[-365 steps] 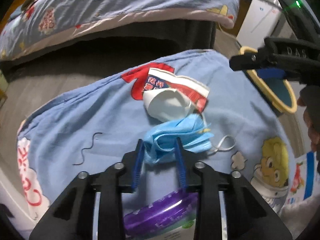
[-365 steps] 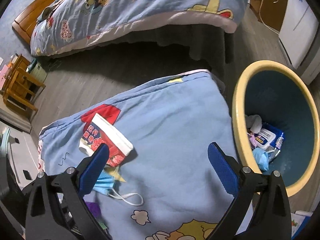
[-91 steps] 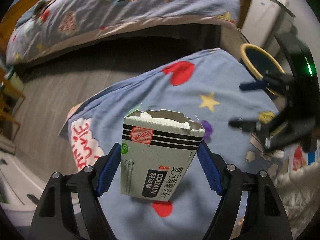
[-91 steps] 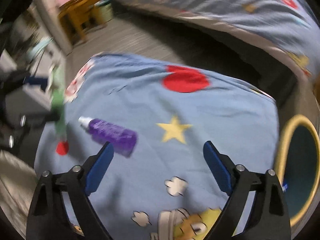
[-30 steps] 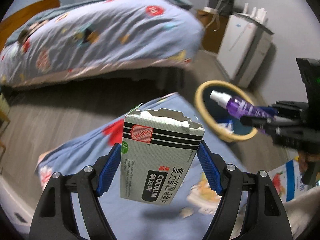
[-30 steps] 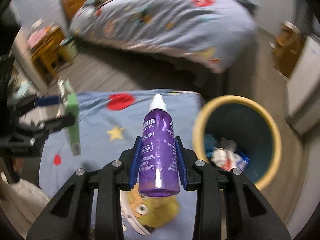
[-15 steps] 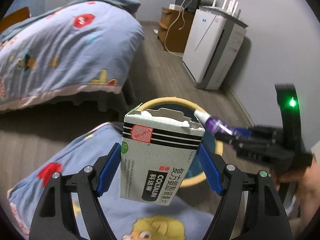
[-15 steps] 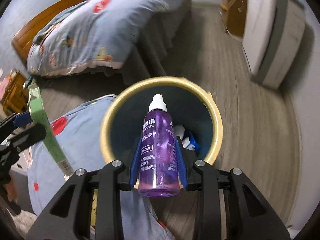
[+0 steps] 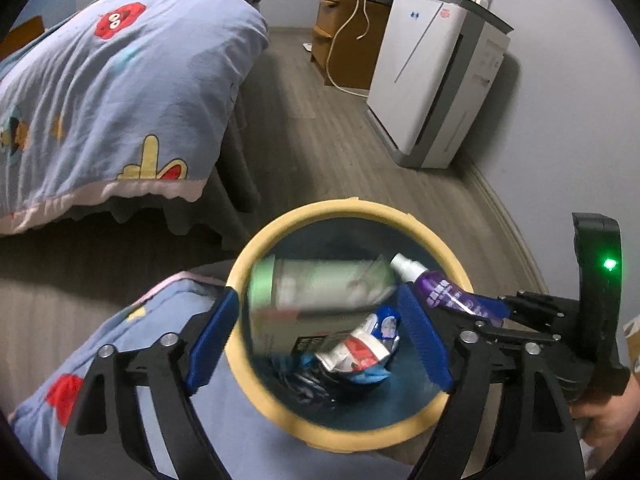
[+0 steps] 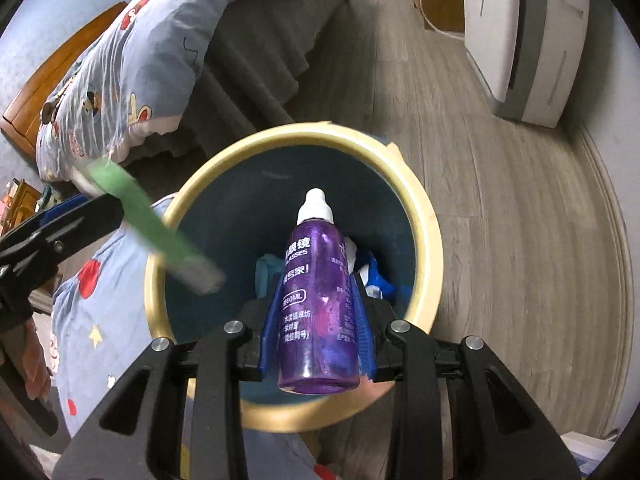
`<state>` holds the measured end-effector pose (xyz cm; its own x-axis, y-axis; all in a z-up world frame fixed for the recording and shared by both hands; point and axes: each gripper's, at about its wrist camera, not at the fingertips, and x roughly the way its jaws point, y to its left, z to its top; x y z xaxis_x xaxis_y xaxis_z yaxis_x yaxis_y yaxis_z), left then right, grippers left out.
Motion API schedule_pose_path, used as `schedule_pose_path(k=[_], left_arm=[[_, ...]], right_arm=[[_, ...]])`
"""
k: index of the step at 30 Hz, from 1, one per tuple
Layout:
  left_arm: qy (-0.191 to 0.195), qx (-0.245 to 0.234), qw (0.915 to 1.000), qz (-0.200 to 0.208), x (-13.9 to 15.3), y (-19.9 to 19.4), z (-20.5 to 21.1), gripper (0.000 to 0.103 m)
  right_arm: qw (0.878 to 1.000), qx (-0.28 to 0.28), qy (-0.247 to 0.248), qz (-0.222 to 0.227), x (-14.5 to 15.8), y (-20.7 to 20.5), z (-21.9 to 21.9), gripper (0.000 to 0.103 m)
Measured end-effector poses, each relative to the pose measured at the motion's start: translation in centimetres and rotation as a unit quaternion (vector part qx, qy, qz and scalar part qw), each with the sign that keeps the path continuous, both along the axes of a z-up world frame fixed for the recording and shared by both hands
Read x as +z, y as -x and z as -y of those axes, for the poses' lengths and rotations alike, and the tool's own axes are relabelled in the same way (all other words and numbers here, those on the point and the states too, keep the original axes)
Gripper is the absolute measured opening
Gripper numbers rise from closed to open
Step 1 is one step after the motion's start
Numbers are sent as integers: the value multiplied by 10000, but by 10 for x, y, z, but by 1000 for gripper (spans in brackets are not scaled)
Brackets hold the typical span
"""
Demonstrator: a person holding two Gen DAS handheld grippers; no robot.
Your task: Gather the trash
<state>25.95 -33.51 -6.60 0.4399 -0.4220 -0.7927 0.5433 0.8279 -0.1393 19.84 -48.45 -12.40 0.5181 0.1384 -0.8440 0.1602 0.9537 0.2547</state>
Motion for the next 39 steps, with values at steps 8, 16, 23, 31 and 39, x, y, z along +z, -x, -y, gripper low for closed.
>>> schedule_pose_path(k=[8,16,23,31,39], left_arm=[[42,9,10000,-24,0,11,-19,88],[-25,-86,9996,267,34,57,-49,89],[-140,-170,9985,493,62,109,-74,94],[-404,217,9973,579,67,156,-107,98],[-330,379,9955,801,71,163,-103,98]], right_arm=[[9996,95,208,-154,1,2,-2,42],[9987,196,430,185,51,36,-17,42],[9976,54,599,340,90,87,-31,57],[9963,-241,594,576,110,139,-39,95],[9924,-501,779,814,118,149,-51,97]])
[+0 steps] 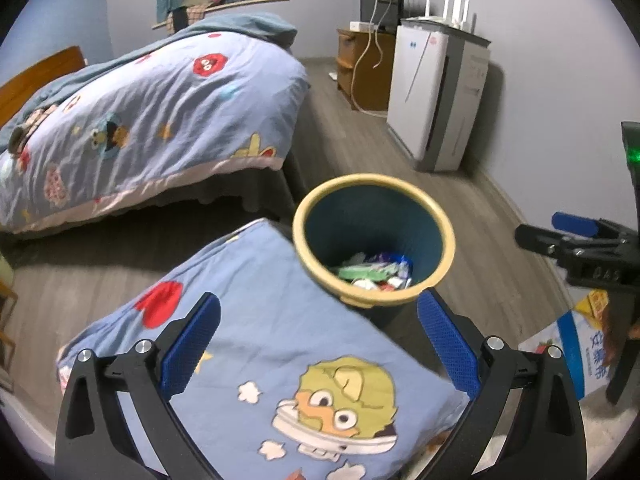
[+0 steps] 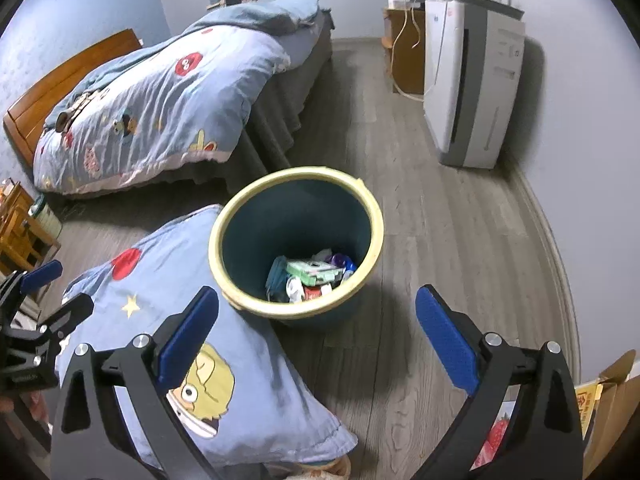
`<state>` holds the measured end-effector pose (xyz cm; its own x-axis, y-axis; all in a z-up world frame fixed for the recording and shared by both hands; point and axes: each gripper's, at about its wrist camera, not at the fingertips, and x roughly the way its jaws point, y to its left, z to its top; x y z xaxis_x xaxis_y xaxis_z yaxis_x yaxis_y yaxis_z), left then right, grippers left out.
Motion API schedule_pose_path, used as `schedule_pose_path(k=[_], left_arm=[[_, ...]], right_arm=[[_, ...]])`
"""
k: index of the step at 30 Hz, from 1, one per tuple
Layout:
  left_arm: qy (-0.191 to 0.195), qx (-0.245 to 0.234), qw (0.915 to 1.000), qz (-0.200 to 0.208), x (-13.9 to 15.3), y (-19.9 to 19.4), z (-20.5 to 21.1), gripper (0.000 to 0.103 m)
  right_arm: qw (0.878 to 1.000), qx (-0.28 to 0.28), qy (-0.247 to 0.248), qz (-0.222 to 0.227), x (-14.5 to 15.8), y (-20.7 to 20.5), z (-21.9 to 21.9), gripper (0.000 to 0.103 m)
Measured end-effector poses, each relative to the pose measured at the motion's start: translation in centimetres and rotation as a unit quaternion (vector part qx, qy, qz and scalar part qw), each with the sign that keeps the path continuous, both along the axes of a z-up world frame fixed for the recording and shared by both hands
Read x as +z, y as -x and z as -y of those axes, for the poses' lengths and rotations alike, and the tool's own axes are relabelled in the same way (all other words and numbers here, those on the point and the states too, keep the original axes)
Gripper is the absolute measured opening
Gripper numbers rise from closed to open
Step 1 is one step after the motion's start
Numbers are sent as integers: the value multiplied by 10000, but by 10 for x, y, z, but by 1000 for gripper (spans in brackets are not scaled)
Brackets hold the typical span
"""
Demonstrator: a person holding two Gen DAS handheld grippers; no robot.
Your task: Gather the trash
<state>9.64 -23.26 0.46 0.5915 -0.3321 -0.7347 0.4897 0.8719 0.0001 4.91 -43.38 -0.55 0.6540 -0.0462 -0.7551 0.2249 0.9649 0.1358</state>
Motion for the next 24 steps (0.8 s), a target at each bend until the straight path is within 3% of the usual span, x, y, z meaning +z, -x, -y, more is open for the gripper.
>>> schedule_pose_path(k=[9,13,24], left_arm=[[26,83,9996,267,0,-9,11,98],[-81,29,9989,452,2,-6,14,98],[-97,-164,9987,476,1,1,20,98]], right_arm=[[9983,101,562,119,3,-10,-8,97],[9986,43,510,157,4,-11,-2,97],[9988,33,473,155,4,-9,-2,97]])
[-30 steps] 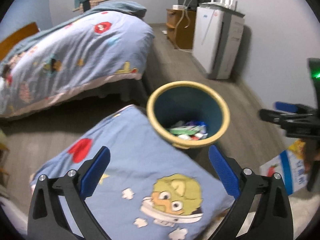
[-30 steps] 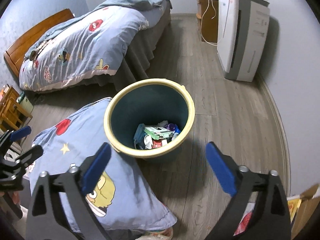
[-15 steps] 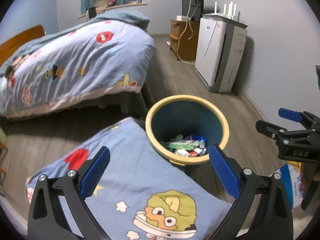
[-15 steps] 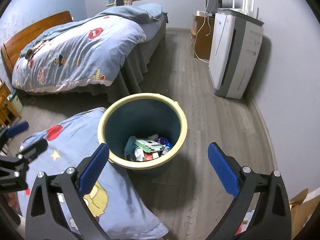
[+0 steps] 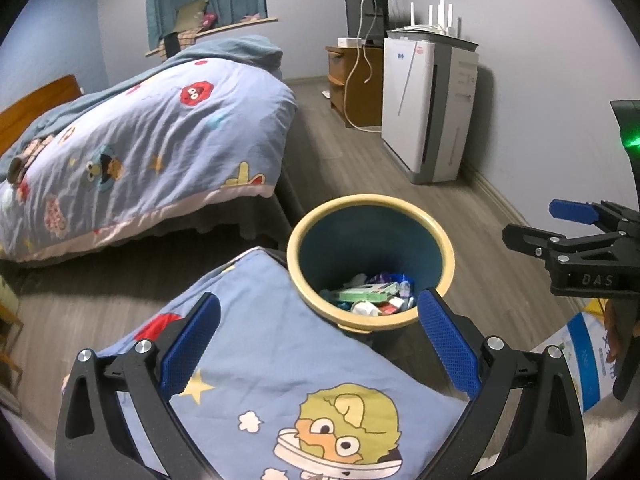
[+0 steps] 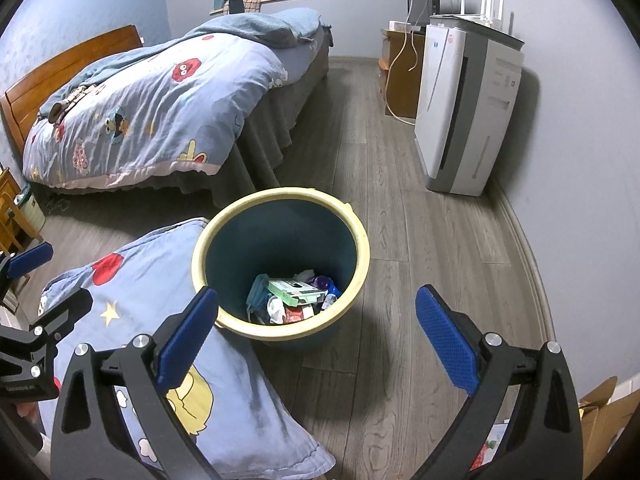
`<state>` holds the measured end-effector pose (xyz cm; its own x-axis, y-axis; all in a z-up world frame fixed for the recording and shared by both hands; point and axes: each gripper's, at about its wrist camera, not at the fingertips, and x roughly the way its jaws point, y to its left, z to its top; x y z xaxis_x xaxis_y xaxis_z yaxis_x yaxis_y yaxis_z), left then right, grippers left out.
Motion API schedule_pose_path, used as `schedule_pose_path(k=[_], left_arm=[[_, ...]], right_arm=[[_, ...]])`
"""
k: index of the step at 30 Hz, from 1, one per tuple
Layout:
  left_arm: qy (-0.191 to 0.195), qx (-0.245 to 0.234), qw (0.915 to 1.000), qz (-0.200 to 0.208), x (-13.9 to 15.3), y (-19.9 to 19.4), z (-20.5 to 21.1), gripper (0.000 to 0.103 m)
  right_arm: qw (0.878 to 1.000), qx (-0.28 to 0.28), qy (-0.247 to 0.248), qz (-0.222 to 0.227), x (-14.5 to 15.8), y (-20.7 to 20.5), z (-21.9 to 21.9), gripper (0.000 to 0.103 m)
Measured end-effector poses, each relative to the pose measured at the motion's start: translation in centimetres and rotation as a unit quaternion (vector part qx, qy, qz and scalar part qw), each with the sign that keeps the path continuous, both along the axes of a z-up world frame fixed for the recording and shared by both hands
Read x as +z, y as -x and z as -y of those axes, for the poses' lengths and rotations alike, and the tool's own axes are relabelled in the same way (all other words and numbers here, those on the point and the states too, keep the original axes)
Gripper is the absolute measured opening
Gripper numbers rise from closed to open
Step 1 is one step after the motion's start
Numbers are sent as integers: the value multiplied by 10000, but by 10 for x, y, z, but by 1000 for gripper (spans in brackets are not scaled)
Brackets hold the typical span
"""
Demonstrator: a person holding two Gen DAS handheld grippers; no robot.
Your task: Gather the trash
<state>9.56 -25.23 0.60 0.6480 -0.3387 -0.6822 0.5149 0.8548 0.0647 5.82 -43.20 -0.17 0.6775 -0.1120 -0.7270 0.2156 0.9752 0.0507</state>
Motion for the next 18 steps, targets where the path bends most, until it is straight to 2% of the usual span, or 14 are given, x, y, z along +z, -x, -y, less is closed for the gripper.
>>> schedule_pose_path(k=[18], left_arm=[[16,-66,10000,-23,0,4,0,98]], right_arm=[[10000,1,24,-13,0,-1,-3,97]])
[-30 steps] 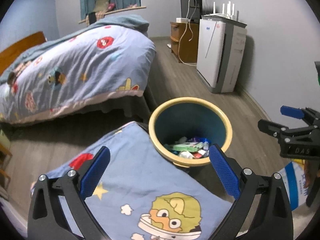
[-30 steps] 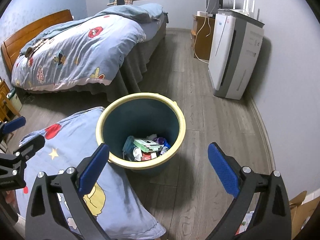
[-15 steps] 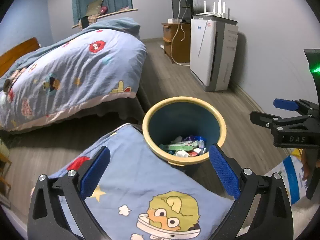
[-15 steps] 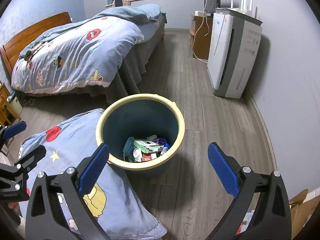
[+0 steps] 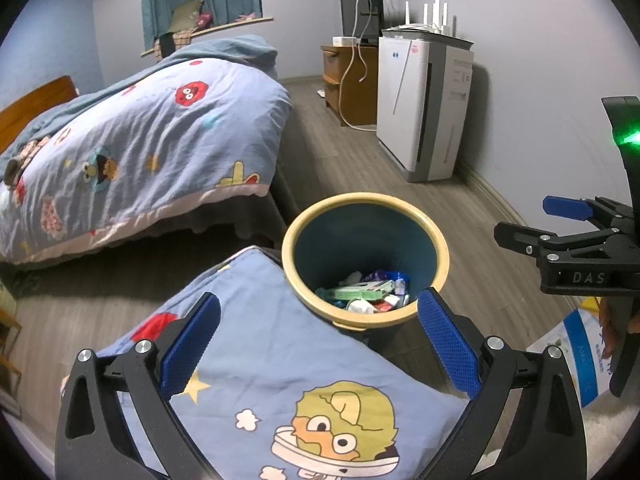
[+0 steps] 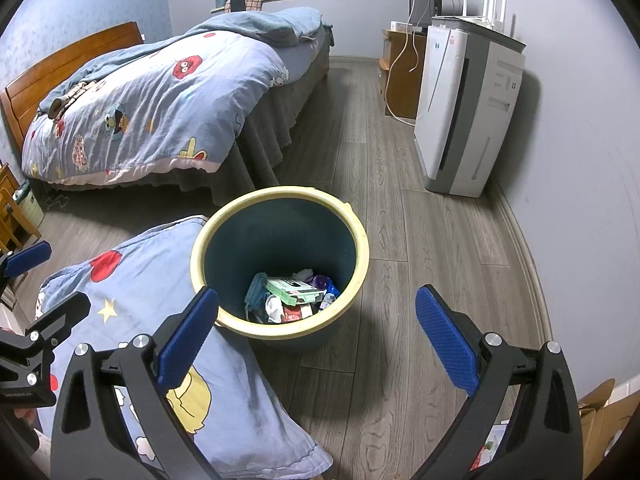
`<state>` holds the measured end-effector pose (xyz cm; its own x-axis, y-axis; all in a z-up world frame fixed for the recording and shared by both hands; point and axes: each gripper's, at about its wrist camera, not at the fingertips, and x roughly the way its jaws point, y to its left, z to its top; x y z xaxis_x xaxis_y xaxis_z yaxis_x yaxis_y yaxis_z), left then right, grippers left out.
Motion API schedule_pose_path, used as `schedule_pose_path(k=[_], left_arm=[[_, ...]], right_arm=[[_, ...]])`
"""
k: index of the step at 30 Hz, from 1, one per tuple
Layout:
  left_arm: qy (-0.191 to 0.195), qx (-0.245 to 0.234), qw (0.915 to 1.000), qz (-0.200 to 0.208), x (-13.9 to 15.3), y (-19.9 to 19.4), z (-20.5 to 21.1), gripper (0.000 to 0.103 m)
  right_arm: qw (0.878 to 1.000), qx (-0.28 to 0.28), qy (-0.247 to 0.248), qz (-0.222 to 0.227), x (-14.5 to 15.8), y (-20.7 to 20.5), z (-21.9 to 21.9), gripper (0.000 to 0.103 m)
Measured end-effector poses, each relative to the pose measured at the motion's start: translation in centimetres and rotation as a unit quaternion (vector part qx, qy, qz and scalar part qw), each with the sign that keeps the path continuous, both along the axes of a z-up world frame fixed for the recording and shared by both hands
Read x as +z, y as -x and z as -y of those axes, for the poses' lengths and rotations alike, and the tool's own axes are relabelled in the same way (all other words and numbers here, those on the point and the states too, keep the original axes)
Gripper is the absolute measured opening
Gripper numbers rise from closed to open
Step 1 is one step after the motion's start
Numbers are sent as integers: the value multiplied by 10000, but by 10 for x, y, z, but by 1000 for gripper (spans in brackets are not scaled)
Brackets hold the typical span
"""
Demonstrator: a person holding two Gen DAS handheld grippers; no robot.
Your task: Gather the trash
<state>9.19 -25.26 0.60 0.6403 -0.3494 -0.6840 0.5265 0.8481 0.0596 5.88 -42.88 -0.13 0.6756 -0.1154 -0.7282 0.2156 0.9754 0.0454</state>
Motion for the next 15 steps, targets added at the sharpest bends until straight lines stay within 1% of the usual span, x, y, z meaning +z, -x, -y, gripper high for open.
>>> schedule_pose_path(k=[15], left_arm=[[3,3,10000,5,0,0,1,98]], right_arm=[[10000,6,9,-13,-1,0,0,97]])
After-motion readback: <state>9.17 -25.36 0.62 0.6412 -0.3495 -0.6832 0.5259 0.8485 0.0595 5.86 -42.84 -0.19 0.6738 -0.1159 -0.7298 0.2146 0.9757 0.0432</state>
